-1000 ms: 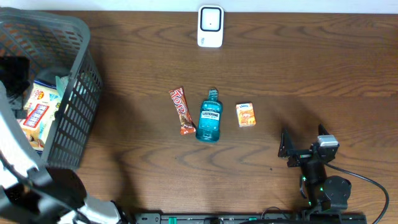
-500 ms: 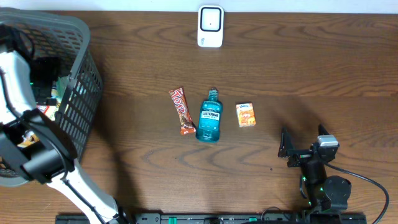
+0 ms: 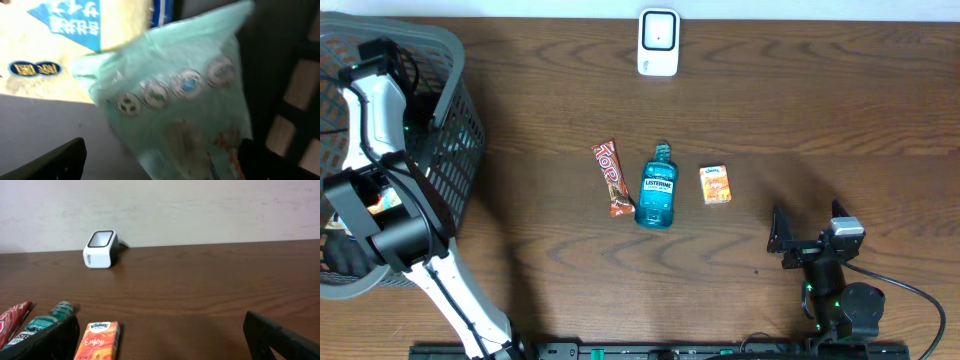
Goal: Scan the item barcode
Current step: 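Reach the left gripper back into the basket toward the remaining items, then grasp the mint-green wipes pack and place it between bottle and Kleenex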
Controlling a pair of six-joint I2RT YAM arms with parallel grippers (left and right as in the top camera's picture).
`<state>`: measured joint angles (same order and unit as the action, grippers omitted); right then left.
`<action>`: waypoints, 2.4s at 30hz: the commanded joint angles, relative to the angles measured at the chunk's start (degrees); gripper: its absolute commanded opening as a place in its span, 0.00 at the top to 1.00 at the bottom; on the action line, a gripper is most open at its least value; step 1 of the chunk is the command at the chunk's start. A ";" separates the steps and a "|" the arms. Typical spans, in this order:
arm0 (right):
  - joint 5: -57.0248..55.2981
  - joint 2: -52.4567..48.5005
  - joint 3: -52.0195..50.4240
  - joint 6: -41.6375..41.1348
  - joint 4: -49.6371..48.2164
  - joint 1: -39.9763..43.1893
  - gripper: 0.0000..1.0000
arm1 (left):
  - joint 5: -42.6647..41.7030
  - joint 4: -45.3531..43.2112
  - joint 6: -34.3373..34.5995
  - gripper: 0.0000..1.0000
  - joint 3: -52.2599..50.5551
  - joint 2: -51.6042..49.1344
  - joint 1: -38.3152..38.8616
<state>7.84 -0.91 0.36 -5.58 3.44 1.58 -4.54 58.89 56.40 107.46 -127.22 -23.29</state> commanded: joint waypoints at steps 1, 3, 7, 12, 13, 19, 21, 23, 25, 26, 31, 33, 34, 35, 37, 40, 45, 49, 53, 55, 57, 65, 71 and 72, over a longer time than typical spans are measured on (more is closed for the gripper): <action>-0.22 0.20 -0.04 0.52 0.22 -0.50 0.01 | 2.64 0.11 1.38 0.03 -2.19 -1.33 0.04; -0.22 0.20 -0.04 0.52 0.22 -0.50 0.01 | 2.67 -0.98 1.33 0.03 -4.07 -1.33 0.33; -0.22 0.20 -0.04 0.52 0.22 -0.50 0.01 | 2.67 -3.48 1.33 0.09 -7.17 -1.33 0.50; -0.22 0.20 -0.04 0.52 0.22 -0.50 0.01 | 2.67 -4.13 1.31 0.79 -8.87 -1.31 0.48; -0.22 0.20 -0.04 0.52 0.22 -0.50 0.01 | 2.64 -4.15 1.31 0.92 -8.87 -1.22 0.48; -0.22 0.20 -0.04 0.52 0.22 -0.50 0.01 | 2.67 -2.93 0.85 0.93 -8.87 2.29 0.15; -0.22 0.20 -0.04 0.52 0.22 -0.50 0.01 | 2.69 -2.56 -0.11 0.92 -8.85 5.11 -0.20; -0.22 0.20 -0.04 0.52 0.22 -0.50 0.01 | 3.41 -2.16 -0.68 0.93 -8.85 8.59 -0.63; -0.22 0.20 -0.04 0.52 0.22 -0.50 0.01 | 5.81 -1.29 -0.66 0.93 -8.85 12.74 -1.03; -0.22 0.20 -0.04 0.52 0.22 -0.50 0.01 | 7.56 -0.70 -0.63 0.93 -8.85 15.34 -1.18; -0.22 0.20 -0.04 0.52 0.22 -0.50 0.01 | 13.88 0.92 -0.66 0.93 -8.87 29.44 -1.55; -0.22 0.20 -0.04 0.52 0.22 -0.50 0.01 | 13.55 1.07 -0.63 0.93 -8.85 34.21 -1.53; -0.22 0.20 -0.04 0.52 0.22 -0.50 0.01 | 12.90 1.14 -0.63 0.93 -8.87 36.50 -1.46; -0.22 0.20 -0.04 0.52 0.22 -0.50 0.01 | 12.15 1.25 -0.63 0.92 -8.87 38.88 -1.22; -0.22 0.20 -0.04 0.52 0.22 -0.50 0.01 | 11.15 1.27 -0.66 0.93 -8.85 43.45 -0.42; -0.22 0.20 -0.04 0.52 0.22 -0.50 0.01 | 10.99 1.53 -2.86 0.93 -8.87 49.83 2.80; -0.22 0.20 -0.04 0.52 0.22 -0.50 0.01 | 10.99 6.08 -3.04 0.93 -8.87 56.70 15.50; -0.22 0.20 -0.04 0.52 0.22 -0.50 0.01 | 11.63 9.94 -2.99 0.93 -9.03 56.78 29.79; -0.22 0.20 -0.04 0.52 0.22 -0.50 0.01 | 11.69 10.47 -2.93 0.93 -11.21 53.31 44.22; -0.22 0.20 -0.04 0.52 0.22 -0.50 0.01 | 11.72 10.03 -2.71 0.92 -12.35 51.25 48.37; -0.22 0.20 -0.04 0.52 0.22 -0.50 0.01 | 11.67 8.87 -1.99 0.93 -13.79 48.22 52.87; -0.22 0.20 -0.04 0.52 0.22 -0.50 0.01 | 11.65 1.97 1.36 0.92 -15.26 29.49 66.20; -0.22 0.20 -0.04 0.52 0.22 -0.50 0.01 | 11.50 -3.98 1.40 0.93 -15.26 17.25 71.14; -0.22 0.20 -0.04 0.52 0.22 -0.50 0.01 | 11.43 -4.48 1.40 0.93 -15.26 15.82 71.67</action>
<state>7.84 -0.91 0.36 -5.56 3.44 1.56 6.33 55.09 57.19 92.23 -107.98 46.96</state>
